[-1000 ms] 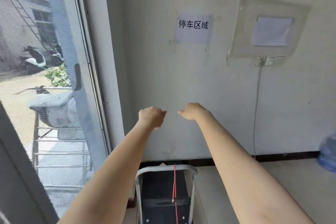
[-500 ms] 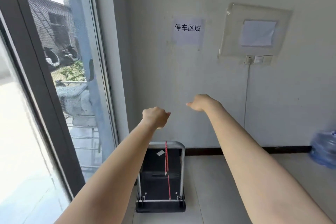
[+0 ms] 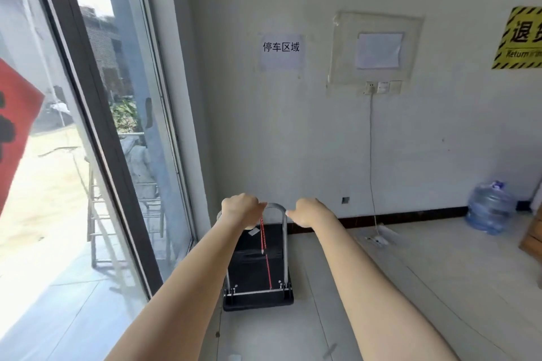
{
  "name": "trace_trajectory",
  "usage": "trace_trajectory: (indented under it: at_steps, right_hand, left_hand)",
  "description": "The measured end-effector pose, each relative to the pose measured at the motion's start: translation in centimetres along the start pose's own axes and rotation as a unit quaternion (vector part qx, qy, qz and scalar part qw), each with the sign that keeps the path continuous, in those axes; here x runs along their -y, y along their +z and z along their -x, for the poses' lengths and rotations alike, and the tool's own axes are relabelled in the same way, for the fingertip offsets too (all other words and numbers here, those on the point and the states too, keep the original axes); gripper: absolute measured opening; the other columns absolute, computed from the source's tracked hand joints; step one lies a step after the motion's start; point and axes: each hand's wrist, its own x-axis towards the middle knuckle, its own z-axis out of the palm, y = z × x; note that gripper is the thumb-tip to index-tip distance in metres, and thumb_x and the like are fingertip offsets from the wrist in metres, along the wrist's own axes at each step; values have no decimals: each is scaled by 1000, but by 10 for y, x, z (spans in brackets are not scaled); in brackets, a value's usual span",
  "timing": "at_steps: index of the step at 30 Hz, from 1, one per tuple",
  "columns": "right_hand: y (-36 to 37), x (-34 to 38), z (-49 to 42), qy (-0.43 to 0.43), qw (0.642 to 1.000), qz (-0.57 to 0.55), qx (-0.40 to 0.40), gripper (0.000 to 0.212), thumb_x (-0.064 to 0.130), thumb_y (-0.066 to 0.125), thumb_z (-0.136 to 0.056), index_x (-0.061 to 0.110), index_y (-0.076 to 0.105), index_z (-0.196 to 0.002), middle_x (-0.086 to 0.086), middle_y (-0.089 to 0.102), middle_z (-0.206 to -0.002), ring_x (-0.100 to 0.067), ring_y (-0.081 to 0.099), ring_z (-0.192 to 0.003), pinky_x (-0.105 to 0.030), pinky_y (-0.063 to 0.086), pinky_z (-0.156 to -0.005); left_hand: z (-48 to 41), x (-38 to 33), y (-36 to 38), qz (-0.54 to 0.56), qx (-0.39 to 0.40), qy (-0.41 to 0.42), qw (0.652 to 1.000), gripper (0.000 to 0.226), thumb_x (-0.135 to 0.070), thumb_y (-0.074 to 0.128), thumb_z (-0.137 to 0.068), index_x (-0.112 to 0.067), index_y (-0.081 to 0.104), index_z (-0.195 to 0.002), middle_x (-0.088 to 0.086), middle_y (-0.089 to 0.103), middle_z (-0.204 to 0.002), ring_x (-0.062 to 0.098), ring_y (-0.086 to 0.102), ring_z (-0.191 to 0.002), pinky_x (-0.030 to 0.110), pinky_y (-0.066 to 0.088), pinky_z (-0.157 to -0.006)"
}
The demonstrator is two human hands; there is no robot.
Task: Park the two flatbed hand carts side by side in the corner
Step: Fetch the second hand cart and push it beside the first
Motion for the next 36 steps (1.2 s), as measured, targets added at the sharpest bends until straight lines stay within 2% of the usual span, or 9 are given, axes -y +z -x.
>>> trace_trajectory:
  at_steps: [2, 5, 9, 12, 16, 24, 28, 31, 36]
  right_hand:
    - [16, 1, 28, 9, 1000, -3, -2, 42, 40, 40, -91, 5, 55, -109, -15, 58, -107, -31, 56, -94, -33, 42, -76]
    - [38, 1, 75, 16, 1000, -2, -5, 38, 40, 42, -91, 5, 56, -92, -17, 58, -105, -33, 56, -92, -33, 41, -74]
    - [69, -6, 145, 32, 999, -6, 20, 39, 39, 41, -92, 7, 58, -106, -17, 56, -117, -34, 54, -101, -37, 44, -83]
    - [86, -18, 196, 52, 998, -7, 42, 36, 39, 41, -92, 9, 50, -75, -15, 55, -101, -30, 51, -85, -32, 40, -74]
    - [98, -37, 251, 75, 996, -9, 45, 38, 41, 41, -92, 7, 57, -99, -15, 59, -111, -31, 52, -86, -33, 40, -75]
    - [107, -71, 344, 75, 996, 0, 44, 38, 40, 40, -93, 6, 56, -98, -15, 58, -107, -31, 55, -91, -32, 39, -74]
    - [113, -98, 398, 65, 997, -1, 41, 40, 39, 41, -93, 12, 39, -63, -10, 51, -85, -29, 47, -78, -31, 37, -70]
    - [114, -125, 444, 67, 997, -7, 42, 43, 39, 41, -92, 17, 29, -57, -3, 37, -66, -27, 43, -72, -30, 35, -66]
    - [111, -188, 529, 102, 994, -10, 45, 37, 39, 40, -93, 12, 39, -67, -8, 50, -83, -27, 44, -78, -31, 36, -69]
  left_hand:
    - [28, -2, 11, -5, -2, 18, 1000, 34, -30, 29, -101, -20, 59, -112, 6, 61, -110, 28, 59, -99, 35, 49, -79]
    - [76, -2, 31, -2, 14, 27, 1000, 41, -38, 27, -100, -18, 61, -111, 6, 62, -114, 27, 59, -102, 31, 41, -72]
    - [147, -9, 55, -6, 38, 40, 998, 52, -46, 22, -100, -15, 64, -102, 4, 64, -106, 26, 61, -97, 30, 36, -66]
    - [193, -17, 65, -3, 49, 54, 997, 52, -45, 21, -100, -14, 64, -106, 6, 63, -108, 27, 60, -98, 30, 36, -67]
    - [242, -33, 69, -7, 55, 69, 996, 51, -45, 21, -100, -16, 62, -108, 7, 62, -114, 28, 58, -103, 32, 37, -72]
    - [336, -68, 67, -4, 48, 74, 996, 48, -44, 24, -101, -16, 63, -100, 6, 64, -105, 27, 60, -94, 31, 40, -69]
    - [394, -96, 61, 0, 46, 60, 997, 47, -42, 25, -101, -15, 63, -98, 6, 64, -103, 27, 60, -93, 29, 39, -68]
    - [439, -126, 57, 4, 48, 61, 997, 43, -39, 27, -101, -17, 64, -105, 6, 64, -107, 27, 60, -98, 30, 37, -69]
    - [502, -194, 51, 32, 68, 103, 992, 51, -45, 24, -100, -15, 65, -102, 7, 64, -107, 28, 59, -98, 31, 36, -71]
